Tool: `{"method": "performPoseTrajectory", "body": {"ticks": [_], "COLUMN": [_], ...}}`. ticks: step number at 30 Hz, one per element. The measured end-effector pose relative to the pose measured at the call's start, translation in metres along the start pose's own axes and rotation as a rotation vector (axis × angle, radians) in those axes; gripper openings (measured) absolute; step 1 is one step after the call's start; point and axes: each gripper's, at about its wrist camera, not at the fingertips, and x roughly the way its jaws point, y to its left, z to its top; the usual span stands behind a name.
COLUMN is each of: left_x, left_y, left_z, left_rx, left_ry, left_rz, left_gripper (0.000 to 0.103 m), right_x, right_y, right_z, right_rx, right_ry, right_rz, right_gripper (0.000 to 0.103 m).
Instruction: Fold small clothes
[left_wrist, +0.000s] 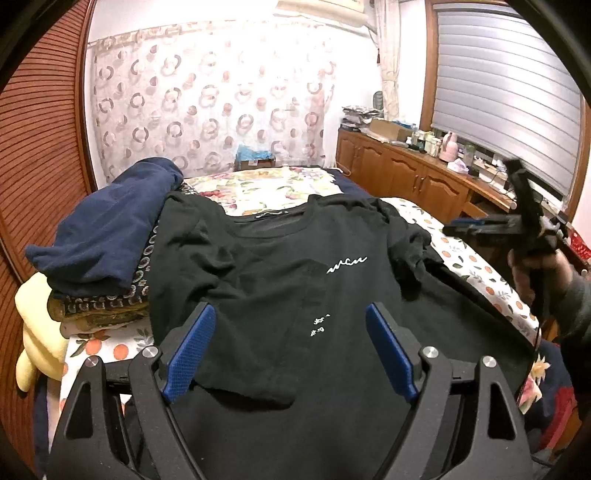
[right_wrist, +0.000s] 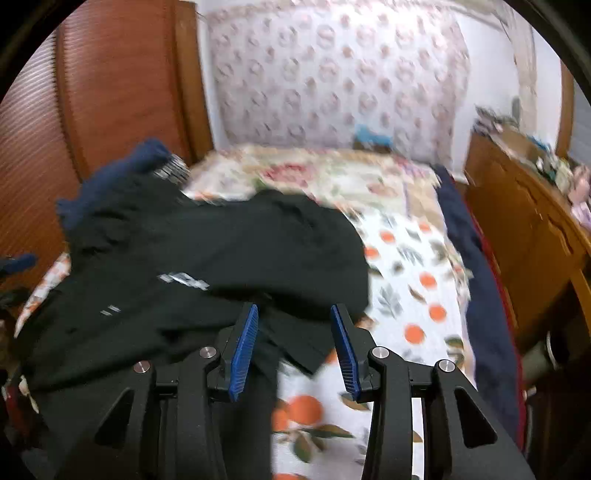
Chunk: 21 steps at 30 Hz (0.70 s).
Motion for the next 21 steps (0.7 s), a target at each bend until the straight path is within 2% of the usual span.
{"method": "performPoseTrajectory", "body": {"ticks": [3,6,12,14,16,18,21], "left_x": [0.002,0.003,0.006,0.007,0.007,0.006,0.005], "left_y": [-0.001,-0.002,0.0,0.001,0.001,0.001,0.003], "left_z": [-0.001,-0.003,-0.007,-0.008,-0.01,-0.01,-0.01], "left_rx": [0.001,0.005,-0.003,-0.006,-0.009,-0.009,-0.016], "left_ry": [0.002,0.008,0.017,0.02,0.023,0.022,0.02], "left_rz": [0.0,0.005,0.006,0.006,0.006,0.01,0.015], "left_gripper": [0.084,0.084,0.084,0.084,0.084,0.084,0.084], "right_x": [0.02,0.04,0.057,0.058,0.06,0.063,0.063], "right_y": [-0.009,-0.014,-0.013,-0.01,-0.007,-0.003,-0.002], "right_z": [-0.001,-0.001,-0.002,0.0,0.002,0.005,0.014], "right_rx": [0.019,0.048,0.021,0.009,-0.01,-0.039,-0.042], "right_ry": [0.058,0.099,0.102,0.097,0.098,0.078,0.037], "right_rz": [-0.033,-0.017,-0.037,-0.025,-0.007,-0.05,-0.034], "right_gripper": [0.042,0.042,0.042,0.029,0.003,0.001,0.001]}}
